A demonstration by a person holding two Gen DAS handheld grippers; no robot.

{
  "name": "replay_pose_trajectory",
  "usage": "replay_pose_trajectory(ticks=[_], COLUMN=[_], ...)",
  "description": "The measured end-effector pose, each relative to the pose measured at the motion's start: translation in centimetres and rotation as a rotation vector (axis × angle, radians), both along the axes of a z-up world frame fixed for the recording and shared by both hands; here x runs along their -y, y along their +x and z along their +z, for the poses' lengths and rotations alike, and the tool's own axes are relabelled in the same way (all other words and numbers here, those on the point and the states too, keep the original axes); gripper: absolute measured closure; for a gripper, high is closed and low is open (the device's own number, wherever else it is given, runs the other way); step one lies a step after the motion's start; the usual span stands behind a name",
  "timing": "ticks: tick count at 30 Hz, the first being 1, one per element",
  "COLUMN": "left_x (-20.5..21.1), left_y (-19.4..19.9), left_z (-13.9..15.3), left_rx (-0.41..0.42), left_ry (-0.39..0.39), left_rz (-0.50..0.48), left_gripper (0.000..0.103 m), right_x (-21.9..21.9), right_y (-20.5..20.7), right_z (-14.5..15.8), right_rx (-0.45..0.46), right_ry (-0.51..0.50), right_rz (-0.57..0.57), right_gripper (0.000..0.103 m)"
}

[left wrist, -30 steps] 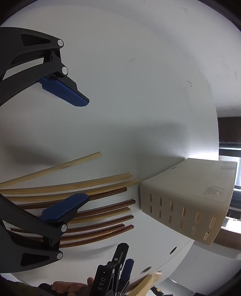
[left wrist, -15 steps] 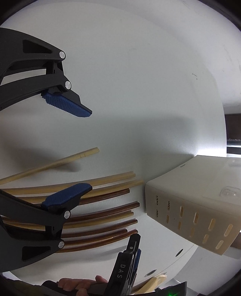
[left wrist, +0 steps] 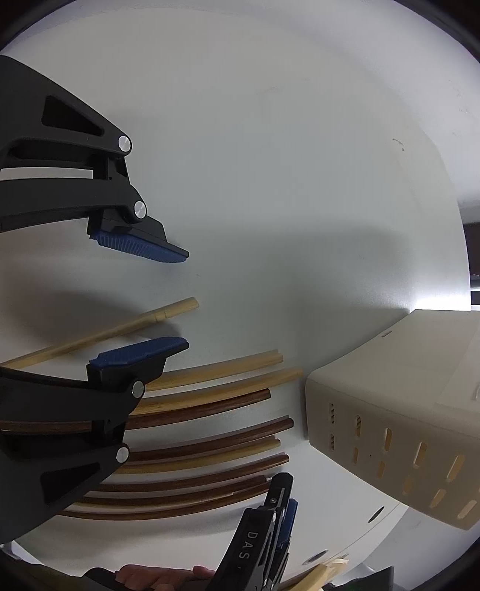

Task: Organize utensils
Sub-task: 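Move the left tool down to a light bamboo chopstick and close on it, then lift the bamboo chopstick with the left tool over the utensil holder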

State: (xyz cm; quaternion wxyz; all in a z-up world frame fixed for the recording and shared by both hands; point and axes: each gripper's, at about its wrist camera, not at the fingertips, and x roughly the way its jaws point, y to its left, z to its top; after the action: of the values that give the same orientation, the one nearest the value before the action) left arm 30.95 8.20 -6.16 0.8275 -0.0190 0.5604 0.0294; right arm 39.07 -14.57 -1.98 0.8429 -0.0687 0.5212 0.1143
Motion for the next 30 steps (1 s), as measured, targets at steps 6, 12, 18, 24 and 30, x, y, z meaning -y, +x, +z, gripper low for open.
replay_pose_trajectory(ticks=[6,12,18,24,30], left_x=[1.0,1.4,3.2,3.4,3.1], left_y=[1.0,0.8,-0.8,-1.3,-1.2], left_z=[0.1,-0.1,2.4,7.2,10.1], left_rx=[-0.001,0.039,0.144,0.321,0.429], left_ry=[0.013,0.049,0.047,-0.006,-0.064], left_rz=[-0.021,-0.044,-0.069,-0.064,-0.06], left_gripper=[0.085,0.099,0.099,0.099,0.099], right_x=[-0.7,-0.1,0.7,2.1,2.9], right_y=[-1.0,-1.1,-2.6,-5.4,-6.2], right_z=[-0.5,-1.1,0.6,6.2,9.0], right_rx=[-0.008,-0.001,0.077,0.237,0.344], right_ry=[0.038,0.101,0.157,0.238,0.296], right_rz=[0.0,-0.011,-0.001,0.006,0.034], right_gripper=[0.091,0.095,0.095,0.095,0.095])
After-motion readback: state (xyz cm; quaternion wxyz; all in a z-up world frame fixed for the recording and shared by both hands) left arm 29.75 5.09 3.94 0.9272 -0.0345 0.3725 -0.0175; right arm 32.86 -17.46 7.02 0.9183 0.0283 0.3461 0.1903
